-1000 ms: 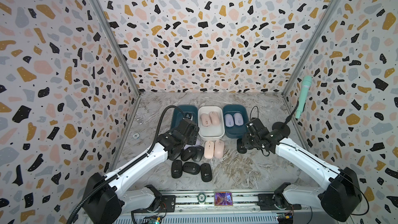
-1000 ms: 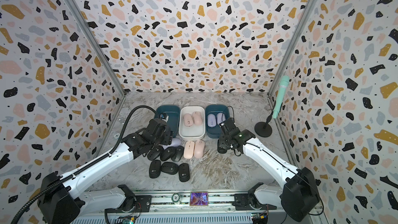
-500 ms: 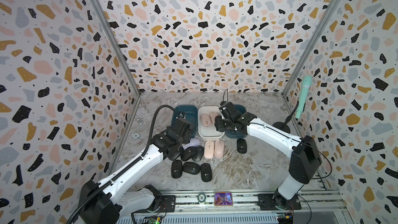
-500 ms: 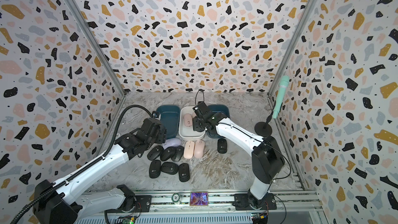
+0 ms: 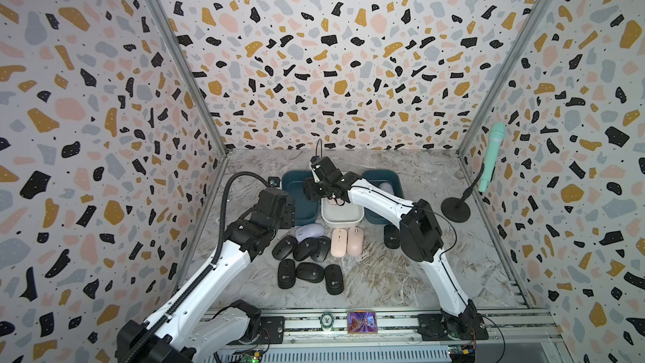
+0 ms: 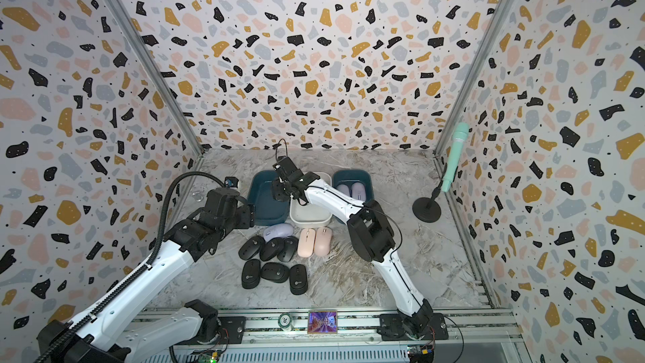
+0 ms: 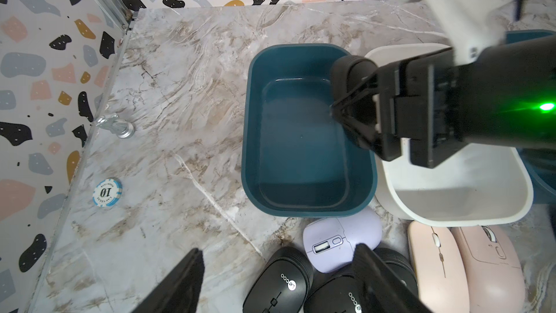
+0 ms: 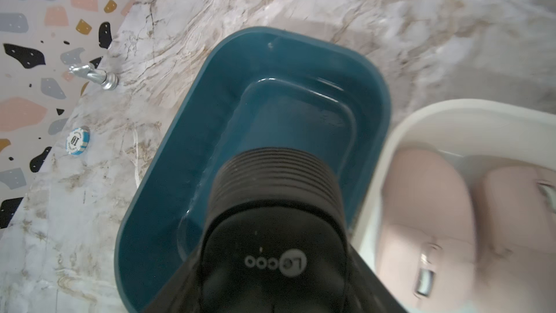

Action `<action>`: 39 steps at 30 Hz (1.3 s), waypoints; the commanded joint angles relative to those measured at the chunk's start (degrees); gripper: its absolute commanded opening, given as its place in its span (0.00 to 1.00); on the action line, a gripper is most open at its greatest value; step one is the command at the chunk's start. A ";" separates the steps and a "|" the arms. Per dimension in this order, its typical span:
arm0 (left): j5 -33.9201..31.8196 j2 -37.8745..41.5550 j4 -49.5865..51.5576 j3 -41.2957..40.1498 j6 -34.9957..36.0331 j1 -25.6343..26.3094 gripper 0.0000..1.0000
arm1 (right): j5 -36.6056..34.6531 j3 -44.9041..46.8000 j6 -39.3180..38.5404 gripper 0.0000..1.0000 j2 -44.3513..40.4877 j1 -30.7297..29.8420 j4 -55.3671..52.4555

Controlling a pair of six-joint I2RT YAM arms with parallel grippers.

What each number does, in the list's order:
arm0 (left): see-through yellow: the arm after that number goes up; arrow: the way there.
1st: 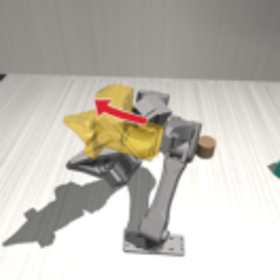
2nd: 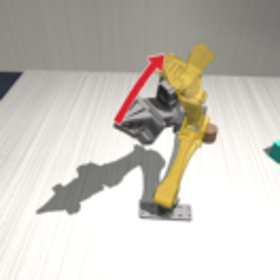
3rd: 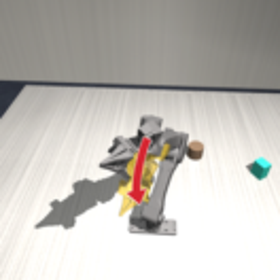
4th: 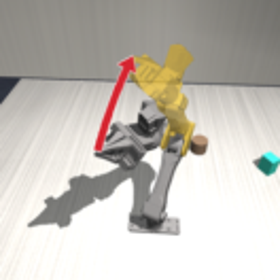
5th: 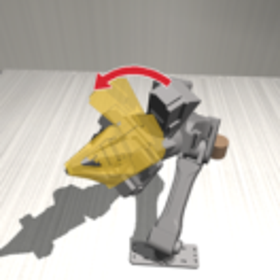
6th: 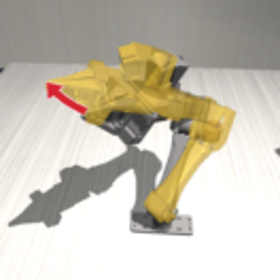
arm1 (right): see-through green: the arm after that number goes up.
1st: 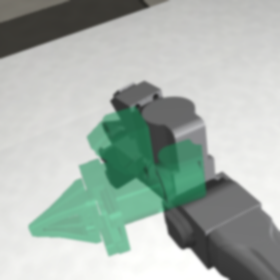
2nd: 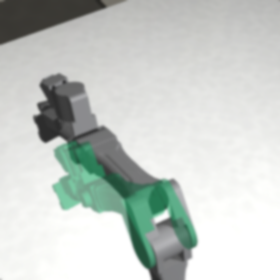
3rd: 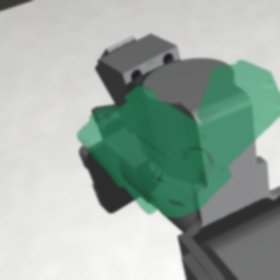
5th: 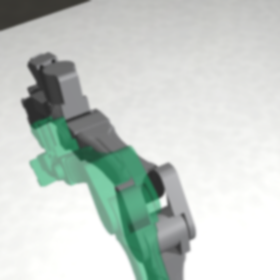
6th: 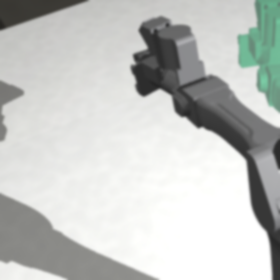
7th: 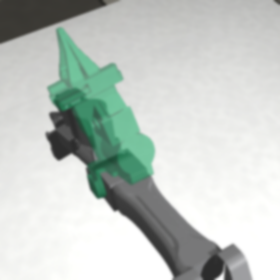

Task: Place the mice by color into the storage box
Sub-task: Place the mouse in the storage box.

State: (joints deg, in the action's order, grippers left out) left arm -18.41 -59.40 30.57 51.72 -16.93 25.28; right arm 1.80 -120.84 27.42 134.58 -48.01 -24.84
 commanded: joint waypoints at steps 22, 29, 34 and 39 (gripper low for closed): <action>2.02 2.22 -0.74 -1.71 1.02 -1.10 0.78 | 2.12 -4.63 2.03 0.60 3.89 -2.49 -3.33; 2.06 3.41 -0.55 -2.07 0.79 -1.10 0.78 | 2.26 -5.59 2.34 0.62 4.93 -2.53 -3.44; 1.89 3.63 -0.44 -2.27 0.74 -1.10 0.78 | 2.67 -6.54 2.54 0.63 5.87 -2.52 -3.78; 1.73 3.62 -0.43 -2.42 0.67 -1.11 0.78 | 2.85 -6.94 2.55 0.64 6.13 -2.53 -3.81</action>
State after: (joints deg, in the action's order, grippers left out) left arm -16.78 -56.51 30.46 50.22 -16.08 24.47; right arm 4.56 -125.84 29.54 140.97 -50.26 -27.05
